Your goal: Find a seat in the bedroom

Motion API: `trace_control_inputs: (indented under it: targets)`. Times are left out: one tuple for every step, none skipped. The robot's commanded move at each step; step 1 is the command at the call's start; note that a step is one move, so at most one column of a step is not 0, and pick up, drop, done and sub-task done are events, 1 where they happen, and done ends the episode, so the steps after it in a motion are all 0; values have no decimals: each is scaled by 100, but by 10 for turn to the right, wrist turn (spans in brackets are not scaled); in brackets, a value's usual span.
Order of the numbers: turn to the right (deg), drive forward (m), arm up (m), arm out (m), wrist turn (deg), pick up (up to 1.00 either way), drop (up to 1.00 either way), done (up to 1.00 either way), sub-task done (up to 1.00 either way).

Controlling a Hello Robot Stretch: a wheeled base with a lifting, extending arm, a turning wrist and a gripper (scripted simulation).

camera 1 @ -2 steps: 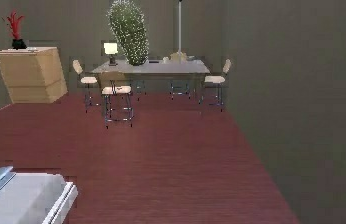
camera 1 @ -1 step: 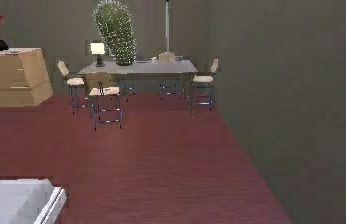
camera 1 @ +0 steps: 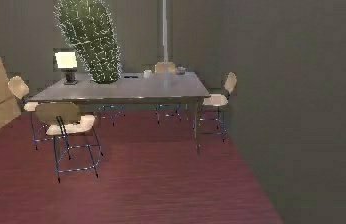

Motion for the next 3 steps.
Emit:
trace_control_inputs:
  targets:
    - [0,100,0,0,0,0,0,0,0]
    - [60,0,0,0,0,0,0,0,0]
    - [0,20,0,0,0,0,0,0,0]
